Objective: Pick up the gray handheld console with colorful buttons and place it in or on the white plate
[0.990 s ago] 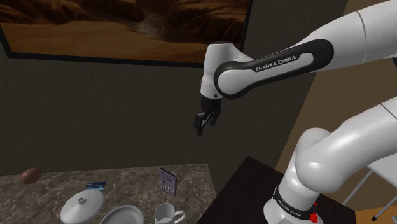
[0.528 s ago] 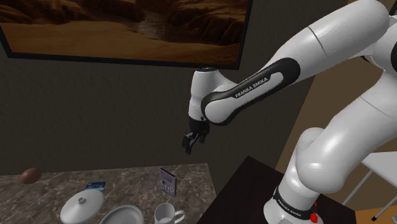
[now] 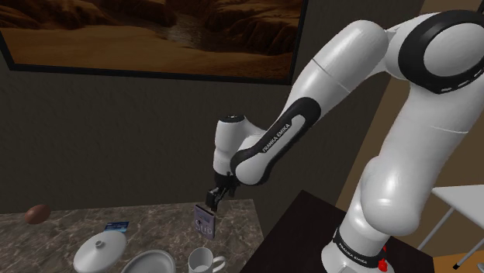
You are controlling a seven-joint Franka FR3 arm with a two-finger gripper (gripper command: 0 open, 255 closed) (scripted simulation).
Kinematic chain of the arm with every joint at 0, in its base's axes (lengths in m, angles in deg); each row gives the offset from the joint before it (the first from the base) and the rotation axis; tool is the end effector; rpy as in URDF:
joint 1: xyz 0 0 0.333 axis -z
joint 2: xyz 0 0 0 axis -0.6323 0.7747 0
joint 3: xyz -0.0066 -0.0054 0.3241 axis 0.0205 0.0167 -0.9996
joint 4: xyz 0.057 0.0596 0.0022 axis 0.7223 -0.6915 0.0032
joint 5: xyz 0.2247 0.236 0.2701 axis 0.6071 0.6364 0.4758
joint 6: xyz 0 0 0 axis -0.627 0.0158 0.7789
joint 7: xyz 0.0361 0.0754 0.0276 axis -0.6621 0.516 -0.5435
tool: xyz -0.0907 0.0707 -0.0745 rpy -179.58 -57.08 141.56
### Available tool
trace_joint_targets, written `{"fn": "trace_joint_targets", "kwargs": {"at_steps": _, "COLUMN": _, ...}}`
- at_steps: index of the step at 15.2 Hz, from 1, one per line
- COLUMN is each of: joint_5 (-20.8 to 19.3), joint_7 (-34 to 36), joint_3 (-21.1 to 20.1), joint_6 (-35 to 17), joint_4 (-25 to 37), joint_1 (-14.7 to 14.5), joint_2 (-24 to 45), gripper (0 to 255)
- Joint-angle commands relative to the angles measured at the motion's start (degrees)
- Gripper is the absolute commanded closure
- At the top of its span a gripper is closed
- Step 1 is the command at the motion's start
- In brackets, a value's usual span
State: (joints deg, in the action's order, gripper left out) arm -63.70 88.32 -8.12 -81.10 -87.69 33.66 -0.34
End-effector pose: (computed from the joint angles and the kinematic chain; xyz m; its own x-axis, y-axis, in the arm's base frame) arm 0.4224 0.1590 0.2137 0.9985 0.0216 0.0507 0.0216 -0.9998 0.0015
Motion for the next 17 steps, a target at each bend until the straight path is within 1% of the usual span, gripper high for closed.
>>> {"fn": "trace_joint_targets", "kwargs": {"at_steps": 1, "joint_5": -3.0, "joint_7": 3.5, "joint_3": -0.6, "joint_6": -3.9, "joint_4": 1.3, "joint_1": -0.3, "joint_2": 5.3, "gripper": 0}}
{"fn": "trace_joint_targets", "kwargs": {"at_steps": 3, "joint_5": -6.7, "joint_7": 7.2, "joint_3": -0.1, "joint_6": -6.9, "joint_4": 3.1, "joint_1": -1.2, "joint_2": 10.4, "gripper": 0}}
{"fn": "trace_joint_targets", "kwargs": {"at_steps": 4, "joint_5": -6.9, "joint_7": 7.4, "joint_3": 0.1, "joint_6": -7.1, "joint_4": 3.3, "joint_1": -1.5, "joint_2": 10.7, "gripper": 0}}
{"fn": "trace_joint_targets", "kwargs": {"at_steps": 9, "joint_5": -10.8, "joint_7": 10.3, "joint_3": 2.2, "joint_6": -10.8, "joint_4": 4.1, "joint_1": -2.8, "joint_2": 15.4, "gripper": 0}}
{"fn": "trace_joint_targets", "kwargs": {"at_steps": 11, "joint_5": -12.7, "joint_7": 11.7, "joint_3": 3.6, "joint_6": -12.6, "joint_4": 4.6, "joint_1": -3.7, "joint_2": 17.9, "gripper": 0}}
{"fn": "trace_joint_targets", "kwargs": {"at_steps": 17, "joint_5": -12.7, "joint_7": 11.7, "joint_3": 3.6, "joint_6": -12.6, "joint_4": 4.6, "joint_1": -3.8, "joint_2": 17.8, "gripper": 0}}
